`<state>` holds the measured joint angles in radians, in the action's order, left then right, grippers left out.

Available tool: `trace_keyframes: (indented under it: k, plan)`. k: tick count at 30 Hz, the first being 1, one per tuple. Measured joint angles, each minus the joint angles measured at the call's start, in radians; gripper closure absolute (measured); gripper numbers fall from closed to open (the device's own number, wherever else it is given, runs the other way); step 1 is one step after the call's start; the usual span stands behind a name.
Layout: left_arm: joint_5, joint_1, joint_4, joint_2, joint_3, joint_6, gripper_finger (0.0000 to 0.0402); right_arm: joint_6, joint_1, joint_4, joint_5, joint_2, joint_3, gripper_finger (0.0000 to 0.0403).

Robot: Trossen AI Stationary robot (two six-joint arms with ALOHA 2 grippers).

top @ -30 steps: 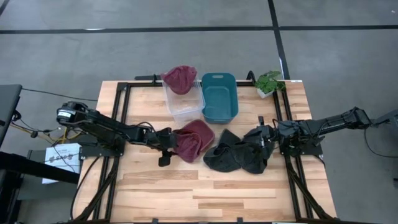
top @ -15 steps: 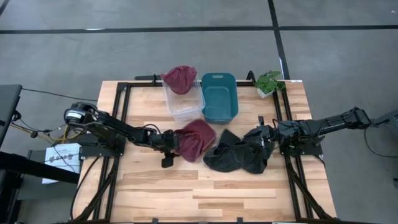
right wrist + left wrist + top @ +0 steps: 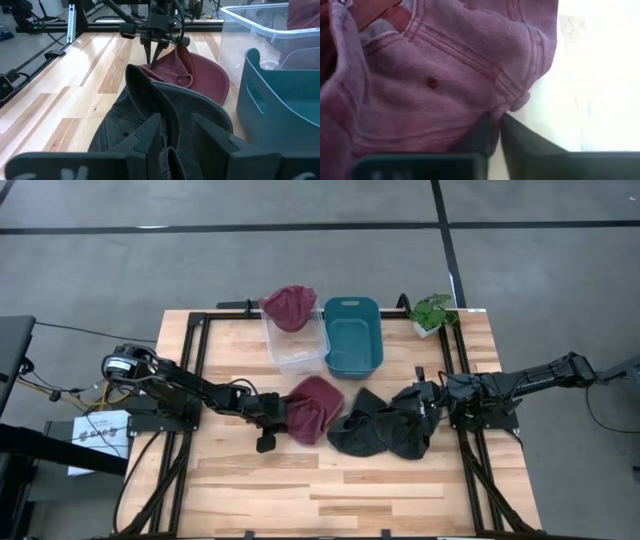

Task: Pick & Place hat
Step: Put the red cap into the transparent bin

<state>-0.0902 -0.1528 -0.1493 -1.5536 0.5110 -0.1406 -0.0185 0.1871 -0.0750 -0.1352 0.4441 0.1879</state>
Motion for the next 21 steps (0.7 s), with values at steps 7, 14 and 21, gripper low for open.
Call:
trace_keyframes:
  k: [7,14,21]
  plan:
    - [-0.011,-0.006,-0.017,0.01,-0.001,0.006,0.0391,0.0,0.0,0.0,0.0,0.0,0.0,0.0304]
    - [-0.014,-0.006,-0.029,0.092,-0.001,0.021,0.0392,0.0,0.0,0.0,0.0,0.0,0.0,0.0304]
    - [-0.012,-0.037,-0.035,0.268,0.0,0.09,0.0393,0.0,0.0,0.0,0.0,0.0,0.0,0.0304]
